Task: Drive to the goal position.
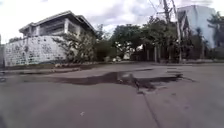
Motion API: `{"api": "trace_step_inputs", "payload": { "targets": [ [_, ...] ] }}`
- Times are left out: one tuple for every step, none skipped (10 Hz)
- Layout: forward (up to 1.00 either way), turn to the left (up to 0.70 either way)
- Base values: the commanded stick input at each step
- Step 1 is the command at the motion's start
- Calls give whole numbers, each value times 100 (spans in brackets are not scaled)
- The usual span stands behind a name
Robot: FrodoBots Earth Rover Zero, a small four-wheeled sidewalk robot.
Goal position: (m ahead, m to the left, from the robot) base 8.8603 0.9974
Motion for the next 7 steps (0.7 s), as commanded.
{"api": "trace_step_inputs", "payload": {
  "targets": [
    [100, -32],
    [100, -33],
    [100, 7],
    [100, 7],
    [100, 7],
    [100, -7],
    [100, -14]
  ]
}}
